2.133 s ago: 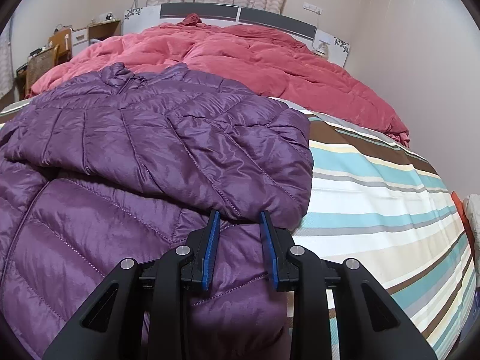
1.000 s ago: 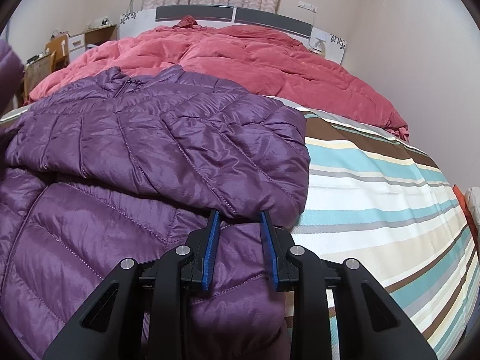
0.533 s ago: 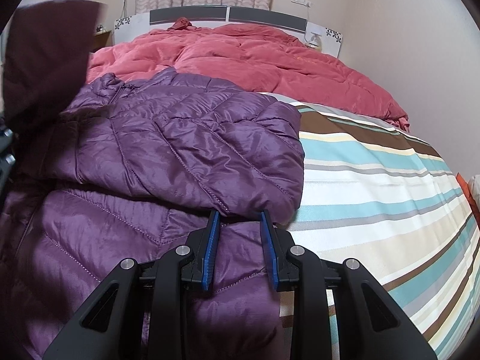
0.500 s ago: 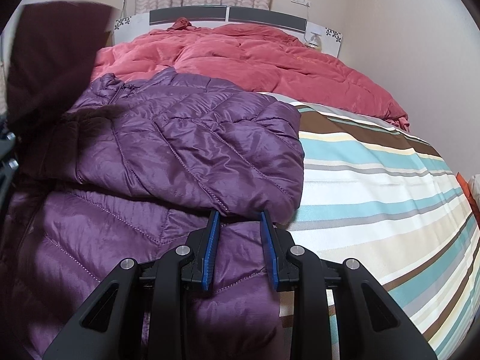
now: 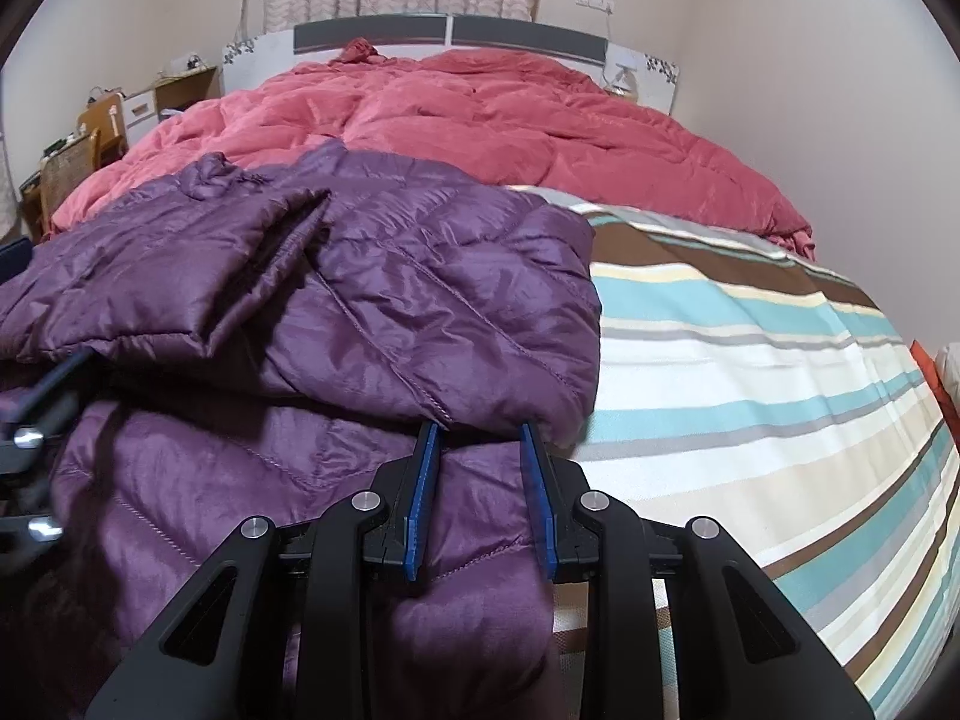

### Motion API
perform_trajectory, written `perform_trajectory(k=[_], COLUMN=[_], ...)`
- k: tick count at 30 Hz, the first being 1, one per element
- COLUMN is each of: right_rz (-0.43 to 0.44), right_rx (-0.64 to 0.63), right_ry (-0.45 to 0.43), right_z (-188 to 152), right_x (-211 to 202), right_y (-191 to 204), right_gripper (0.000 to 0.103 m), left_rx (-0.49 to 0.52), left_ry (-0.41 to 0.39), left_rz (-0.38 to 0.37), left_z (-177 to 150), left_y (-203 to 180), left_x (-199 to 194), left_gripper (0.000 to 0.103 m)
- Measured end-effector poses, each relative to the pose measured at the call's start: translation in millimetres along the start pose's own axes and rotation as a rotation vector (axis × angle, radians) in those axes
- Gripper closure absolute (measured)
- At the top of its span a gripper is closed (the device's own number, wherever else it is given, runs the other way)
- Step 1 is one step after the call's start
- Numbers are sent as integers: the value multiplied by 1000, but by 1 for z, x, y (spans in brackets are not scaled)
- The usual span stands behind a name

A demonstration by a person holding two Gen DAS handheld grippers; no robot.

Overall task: Fold large clothes
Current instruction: 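Move both grippers to the jacket hem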

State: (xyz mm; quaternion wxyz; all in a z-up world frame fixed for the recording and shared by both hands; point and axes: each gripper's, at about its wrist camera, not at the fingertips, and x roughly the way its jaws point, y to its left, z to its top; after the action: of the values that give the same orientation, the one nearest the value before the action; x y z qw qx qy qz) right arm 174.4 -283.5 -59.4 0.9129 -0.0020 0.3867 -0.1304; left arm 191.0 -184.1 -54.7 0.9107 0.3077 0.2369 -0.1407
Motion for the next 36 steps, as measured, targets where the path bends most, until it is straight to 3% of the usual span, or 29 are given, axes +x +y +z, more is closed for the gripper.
perform_trajectory(k=[2,5,11,15,19,26,27,28,29,30,36], right_rz=[29,83,263,293,281,244,251,249,242,240,231], right_rx=[4,8,2,-31,26,6,12,18,19,18,-59], right_ry=[-38,-82,-87,-34,46,67,68,70,69,58,28], right_z=[2,11,49,62,63,56,57,58,57,56,32], right_x=[-13,-30,-27,3,41,47,46,41,35,26,-29], right_y=[-1,1,37,65,67,76,73,70,67,64,46], right_gripper=[75,75,75,75,75,73,71,61,44,37,36], left_rx=[-61,-226,-510,-550,-549,-546,-549,-554,-561,-576,-647], left_ry=[-7,47,206,292,333,354,353,353,350,339,338], left_rz=[-2,13,92,123,101,85,89,97,103,92,3], left_z=[-12,-37,-87,-110,-118,-116,-116,-117,-118,-122,-152], left_y=[20,73,152,169,171,174,178,180,181,184,187], left_x=[-13,-20,17,47,79,103,102,95,89,79,35], left_gripper=[28,27,29,33,33,26,22,6,2,2,2])
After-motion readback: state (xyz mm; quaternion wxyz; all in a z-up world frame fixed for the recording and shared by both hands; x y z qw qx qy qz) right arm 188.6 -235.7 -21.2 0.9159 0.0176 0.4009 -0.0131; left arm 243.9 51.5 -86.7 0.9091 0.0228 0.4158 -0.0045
